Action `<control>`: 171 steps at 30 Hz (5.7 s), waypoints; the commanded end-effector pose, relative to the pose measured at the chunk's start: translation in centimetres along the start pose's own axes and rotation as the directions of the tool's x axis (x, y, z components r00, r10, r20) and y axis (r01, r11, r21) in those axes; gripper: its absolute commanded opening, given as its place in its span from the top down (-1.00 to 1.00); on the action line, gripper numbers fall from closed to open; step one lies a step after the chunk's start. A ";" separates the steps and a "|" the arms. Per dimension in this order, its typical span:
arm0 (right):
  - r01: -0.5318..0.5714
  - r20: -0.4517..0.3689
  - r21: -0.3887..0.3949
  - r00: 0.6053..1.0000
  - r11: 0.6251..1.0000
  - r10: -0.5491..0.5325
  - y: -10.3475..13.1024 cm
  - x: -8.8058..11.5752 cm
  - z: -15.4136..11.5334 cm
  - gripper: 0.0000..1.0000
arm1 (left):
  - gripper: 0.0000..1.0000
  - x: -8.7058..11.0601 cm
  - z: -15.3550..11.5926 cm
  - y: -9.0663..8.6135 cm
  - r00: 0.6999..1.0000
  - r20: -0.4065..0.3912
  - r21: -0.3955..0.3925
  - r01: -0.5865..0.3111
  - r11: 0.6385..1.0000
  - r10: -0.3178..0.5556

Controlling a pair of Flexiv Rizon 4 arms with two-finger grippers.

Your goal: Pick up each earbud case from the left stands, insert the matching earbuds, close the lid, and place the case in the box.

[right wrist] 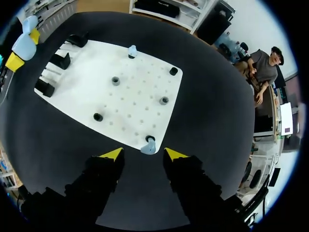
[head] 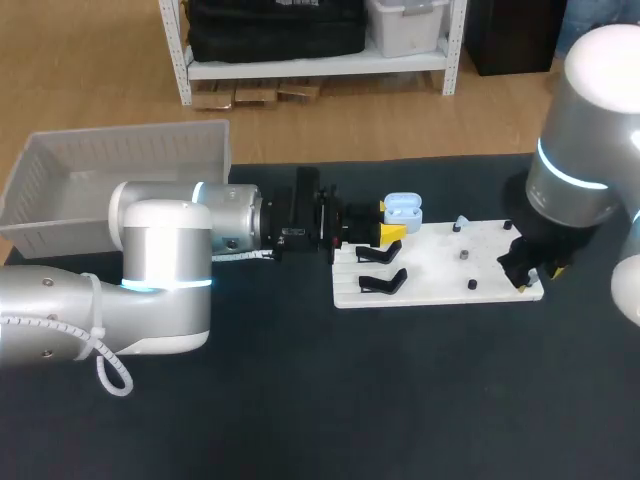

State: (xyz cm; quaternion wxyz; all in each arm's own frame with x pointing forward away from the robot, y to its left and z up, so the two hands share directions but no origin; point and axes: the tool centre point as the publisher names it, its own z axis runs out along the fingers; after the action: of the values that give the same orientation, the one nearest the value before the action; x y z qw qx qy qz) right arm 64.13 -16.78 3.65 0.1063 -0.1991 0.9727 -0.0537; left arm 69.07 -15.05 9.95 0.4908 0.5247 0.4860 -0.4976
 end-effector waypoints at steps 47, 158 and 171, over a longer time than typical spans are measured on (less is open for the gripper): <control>-0.039 0.018 0.070 0.999 0.997 0.038 -0.5 -0.2 1.5 1.00 | 1.00 0.1 0.0 0.0 1.000 0.003 -0.001 -0.001 1.000 0.001; -0.684 -0.172 0.109 0.701 0.721 0.692 12.6 -11.0 -13.2 1.00 | 1.00 0.3 0.1 0.0 1.000 -0.008 -0.004 -0.014 1.000 0.014; -0.698 -0.179 0.115 0.686 0.707 0.706 12.8 -11.3 -13.1 1.00 | 1.00 0.8 0.1 -0.2 1.000 -0.018 -0.016 -0.023 1.000 0.023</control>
State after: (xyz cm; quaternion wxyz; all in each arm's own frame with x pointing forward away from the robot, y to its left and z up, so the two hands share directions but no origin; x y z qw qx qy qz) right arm 66.35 -0.02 16.67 0.0206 0.1946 0.9797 -0.0442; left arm 69.14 -15.04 9.24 0.4928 0.5325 0.4876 -0.4858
